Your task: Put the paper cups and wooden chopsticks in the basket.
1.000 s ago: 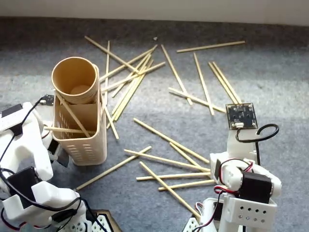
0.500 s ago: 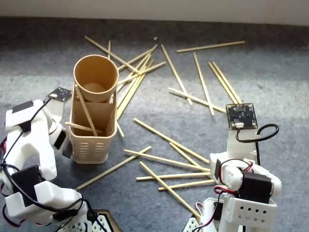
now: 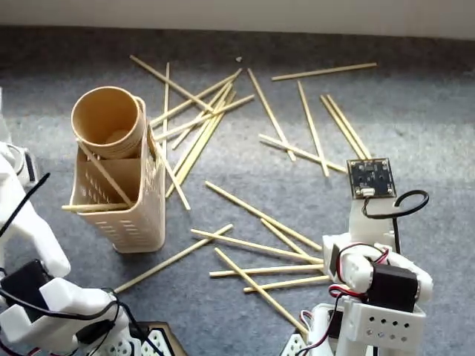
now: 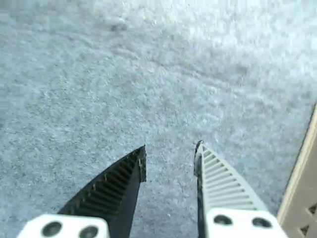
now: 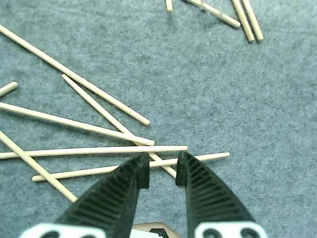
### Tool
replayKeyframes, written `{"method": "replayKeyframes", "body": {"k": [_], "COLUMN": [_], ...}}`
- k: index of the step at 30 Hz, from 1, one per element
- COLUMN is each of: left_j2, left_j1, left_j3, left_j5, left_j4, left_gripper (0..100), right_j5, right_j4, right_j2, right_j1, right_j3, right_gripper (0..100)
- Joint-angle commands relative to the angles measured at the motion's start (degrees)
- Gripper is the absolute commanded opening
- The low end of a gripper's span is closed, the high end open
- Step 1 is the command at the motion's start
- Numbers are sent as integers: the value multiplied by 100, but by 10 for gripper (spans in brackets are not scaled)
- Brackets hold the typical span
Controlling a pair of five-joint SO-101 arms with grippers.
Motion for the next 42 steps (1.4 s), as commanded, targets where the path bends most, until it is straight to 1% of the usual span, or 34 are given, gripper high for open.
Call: {"method": "replayKeyframes", "body": {"k": [1, 3, 5, 10, 14, 16, 17, 20, 23, 26, 28, 31, 33, 37, 39, 40, 42], "left_j2": [-101, -101, -101, -207, -673, -1015, -1235, -2018, -2958, -4022, -4796, -5965, -6677, -7837, -8251, -8347, -8295], "left_j1": [-57, -13, 110, 321, 637, 936, 1095, 1323, 1604, 1710, 1754, 1912, 1991, 2105, 2079, 2053, 1763], "left_j3": [-1209, -1903, -2677, -4910, -6149, -6466, -6440, -5763, -4602, -3266, -2290, -646, 418, 1833, 1965, 1912, 1745], "left_j5": [923, 1319, 1512, 1925, 1890, 1565, 1371, 1046, 747, 299, 35, -475, -765, -958, -949, -949, -941], "left_j4": [369, 633, 1037, 2189, 2901, 3332, 3402, 3393, 3393, 3385, 3385, 3385, 3385, 3385, 3209, 3015, 2629], "left_gripper": [176, 176, 176, 176, 175, 174, 173, 172, 172, 174, 175, 175, 173, 172, 173, 175, 175], "right_j5": [79, 88, 88, 79, 62, 79, 79, 237, 897, 1767, 2488, 3596, 4070, 4141, 4088, 3938, 3578], "right_j4": [-101, -242, -374, -136, -31, -40, -75, -101, -110, -119, -119, -409, -602, -690, -690, -690, -690], "right_j2": [57, 101, 242, 1508, 2141, 2149, 2114, 2097, 2202, 2290, 2299, 2281, 2264, 2264, 2264, 2264, 2264], "right_j1": [-40, -40, -13, -40, -48, -110, -224, -637, -857, -840, -804, -796, -831, -1244, -1446, -1525, -1648], "right_j3": [-40, -171, -409, -1552, -2132, -2149, -2141, -2123, -2053, -2062, -2035, -1886, -1631, -1279, -1165, -1147, -1095], "right_gripper": [112, 112, 112, 112, 112, 112, 112, 112, 112, 112, 112, 112, 112, 112, 112, 112, 112]}}
